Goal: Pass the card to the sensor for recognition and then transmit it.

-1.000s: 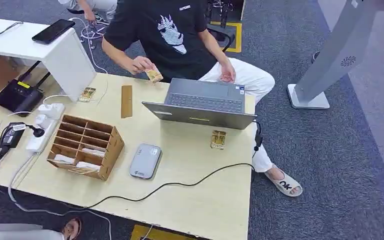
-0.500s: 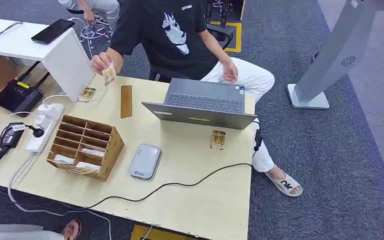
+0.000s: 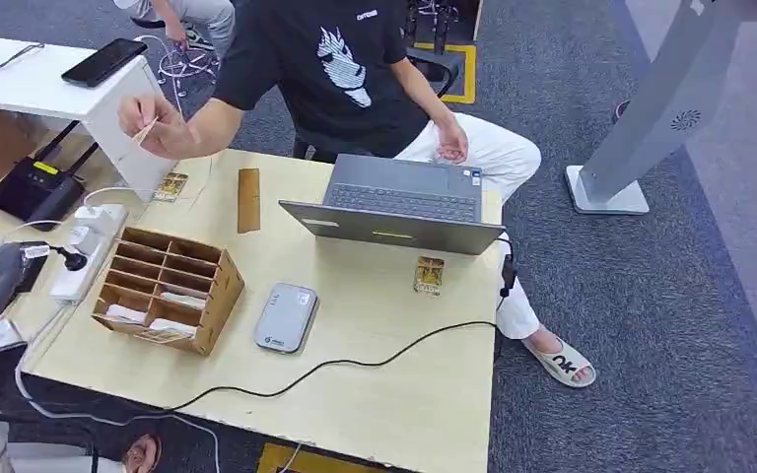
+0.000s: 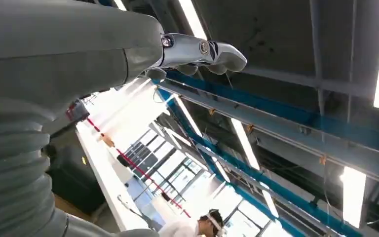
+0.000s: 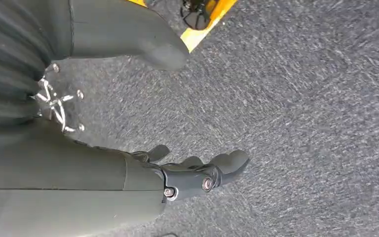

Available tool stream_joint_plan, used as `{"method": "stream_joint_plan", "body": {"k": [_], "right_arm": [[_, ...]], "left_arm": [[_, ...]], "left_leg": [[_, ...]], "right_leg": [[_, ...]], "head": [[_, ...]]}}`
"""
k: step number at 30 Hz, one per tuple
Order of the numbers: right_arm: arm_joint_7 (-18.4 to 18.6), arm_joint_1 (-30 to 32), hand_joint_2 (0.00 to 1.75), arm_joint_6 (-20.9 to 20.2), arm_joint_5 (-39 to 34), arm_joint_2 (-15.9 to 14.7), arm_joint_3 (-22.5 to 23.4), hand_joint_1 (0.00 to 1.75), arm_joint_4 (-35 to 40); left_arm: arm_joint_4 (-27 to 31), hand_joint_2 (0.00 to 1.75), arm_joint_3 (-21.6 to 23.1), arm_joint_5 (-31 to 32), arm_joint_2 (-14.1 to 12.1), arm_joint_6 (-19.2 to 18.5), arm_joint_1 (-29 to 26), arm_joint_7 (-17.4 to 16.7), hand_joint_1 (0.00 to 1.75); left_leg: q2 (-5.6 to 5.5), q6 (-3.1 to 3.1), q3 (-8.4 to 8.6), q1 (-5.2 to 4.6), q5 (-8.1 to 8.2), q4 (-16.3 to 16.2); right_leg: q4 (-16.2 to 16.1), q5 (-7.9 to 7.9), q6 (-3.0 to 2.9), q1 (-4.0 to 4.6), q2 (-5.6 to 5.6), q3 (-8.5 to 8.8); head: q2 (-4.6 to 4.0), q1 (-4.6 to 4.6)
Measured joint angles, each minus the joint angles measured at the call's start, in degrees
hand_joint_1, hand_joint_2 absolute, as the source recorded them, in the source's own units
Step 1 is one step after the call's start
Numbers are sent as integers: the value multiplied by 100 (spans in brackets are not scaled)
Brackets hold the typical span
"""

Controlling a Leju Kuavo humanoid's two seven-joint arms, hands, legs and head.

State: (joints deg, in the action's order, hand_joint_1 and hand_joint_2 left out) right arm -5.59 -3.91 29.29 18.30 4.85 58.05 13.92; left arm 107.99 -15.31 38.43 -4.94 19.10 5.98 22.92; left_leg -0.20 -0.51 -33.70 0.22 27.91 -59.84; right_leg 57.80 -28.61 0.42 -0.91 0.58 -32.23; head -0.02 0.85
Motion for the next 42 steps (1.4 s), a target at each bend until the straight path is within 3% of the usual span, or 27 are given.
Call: {"method": "stream_joint_plan", "body": {"k": [11,22,27,32,33,34,42], "right_arm": [[267,-6,175,0,295,35,-66,0,-28],[441,-14,175,-83,592,37,-186,0,-31],[465,-25,175,-131,743,37,-203,0,-33],[468,-31,175,-173,778,37,-203,0,-35],[470,-30,175,-173,780,37,-203,0,-37],[468,-30,175,-173,782,37,-203,0,-37],[498,-31,175,-168,809,37,-203,0,-61]], "left_arm": [[-1200,175,742,570,-50,-164,1422,-804,0],[-2721,175,1555,948,236,-135,2687,-1414,0],[-3340,175,1926,1093,378,-118,3057,-1639,0],[-3601,175,2079,1138,450,-114,3171,-1698,0],[-3645,175,2107,1138,463,-114,3188,-1698,17],[-3674,175,2123,1136,468,-114,3201,-1698,175],[-3857,175,2195,1023,468,-125,3166,-1602,175]], "left_leg": [[7,-1,0,0,-1,-3],[10,-1,-1,-1,-2,-5],[10,-4,-2,-1,-3,-5],[11,-4,-2,-1,-3,-5],[11,-4,-3,-1,-3,-5],[11,-4,-3,-1,-3,-4],[11,-4,-5,-1,-3,-4]], "right_leg": [[0,3,-2,0,8,-4],[1,9,0,0,9,-3],[2,10,0,0,10,-2],[2,10,0,0,11,-4],[2,10,0,0,12,-5],[2,10,0,0,11,-5],[4,10,0,1,11,-5]], "head": [[-2,0],[0,-2],[-2,-2],[0,-2],[-2,0],[-2,-2],[-2,0]]}}
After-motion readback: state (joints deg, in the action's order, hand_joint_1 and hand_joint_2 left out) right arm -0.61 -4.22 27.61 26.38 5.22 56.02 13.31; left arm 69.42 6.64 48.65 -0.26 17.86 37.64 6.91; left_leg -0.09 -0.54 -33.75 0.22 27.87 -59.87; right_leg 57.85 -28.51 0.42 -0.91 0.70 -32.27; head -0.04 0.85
